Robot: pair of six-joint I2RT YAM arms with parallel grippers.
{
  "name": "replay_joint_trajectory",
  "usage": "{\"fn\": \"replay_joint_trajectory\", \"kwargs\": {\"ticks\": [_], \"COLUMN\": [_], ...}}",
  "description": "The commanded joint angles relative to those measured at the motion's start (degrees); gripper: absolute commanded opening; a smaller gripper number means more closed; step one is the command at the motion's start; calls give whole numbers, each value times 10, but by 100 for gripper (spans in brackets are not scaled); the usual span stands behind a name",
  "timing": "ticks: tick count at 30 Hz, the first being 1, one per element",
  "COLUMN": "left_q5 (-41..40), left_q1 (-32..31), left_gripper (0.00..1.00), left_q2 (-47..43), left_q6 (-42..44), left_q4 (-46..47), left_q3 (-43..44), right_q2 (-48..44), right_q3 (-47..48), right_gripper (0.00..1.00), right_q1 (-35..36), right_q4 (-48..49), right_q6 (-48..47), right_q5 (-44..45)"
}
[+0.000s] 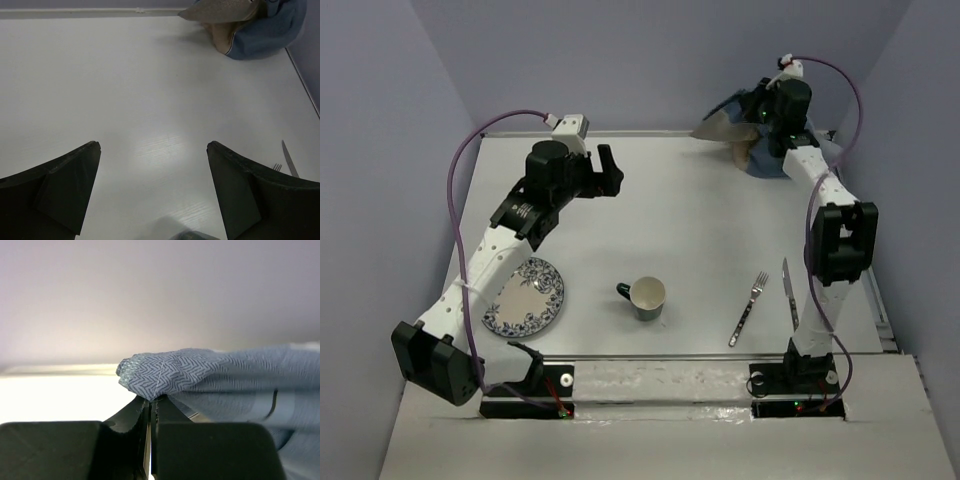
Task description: Set the dinner table for one person
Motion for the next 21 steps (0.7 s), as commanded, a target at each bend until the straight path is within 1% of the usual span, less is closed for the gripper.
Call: {"fn": "replay_joint_trajectory", "kwargs": {"ticks": [1, 2, 3, 4, 5, 6, 7, 9, 10, 11, 13, 15, 16, 17, 18, 19, 21], "left_q5": [-55, -56, -56, -48, -44, -36, -33, -33, -33, -34, -42, -50, -49, -50, -52, -60, -62], "left_q1": [14, 16, 20, 25, 39, 46, 62, 74, 80, 93, 104, 125, 132, 140, 147, 158, 167], "left_gripper": [99, 99, 99, 99, 99, 99, 99, 99, 99, 99, 99, 97, 96, 96, 95, 95, 95], "left_q2": [-12, -12, -9, -5, 6, 14, 29, 40, 45, 50, 54, 65, 75, 81, 87, 95, 99], "left_q6": [8, 5, -7, -13, -19, -35, -42, -52, -59, -62, -60, -63, -67, -68, -70, -73, -80], "left_q4": [57, 67, 88, 98, 103, 109, 111, 113, 112, 113, 120, 113, 110, 106, 93, 85, 70], "left_q3": [9, 1, -12, -16, -18, -20, -20, -23, -29, -34, -56, -68, -72, -74, -75, -75, -77], "right_q2": [-111, -122, -129, -130, -132, -145, -153, -168, -176, -180, -191, -189, -180, -172, -161, -130, -93], "right_q3": [-124, -155, -198, -208, -214, -230, -229, -210, -184, -172, -167, -185, -201, -206, -207, -205, -180], "right_gripper": [0, 0, 8, 46, 65, 91, 98, 100, 100, 100, 99, 97, 93, 91, 91, 91, 92], "right_q1": [109, 120, 128, 133, 133, 133, 133, 133, 133, 133, 133, 133, 133, 128, 128, 128, 128], "right_q4": [55, 54, 51, 16, -3, -25, -44, -95, -136, -158, -194, -202, -205, -206, -204, -205, -206], "right_q6": [35, 48, 63, 66, 72, 82, 79, 46, 36, 18, 12, 9, 12, 14, 13, 15, 21], "right_q5": [-72, -83, -99, -113, -119, -124, -124, -121, -122, -127, -118, -118, -118, -119, -121, -129, -140]}}
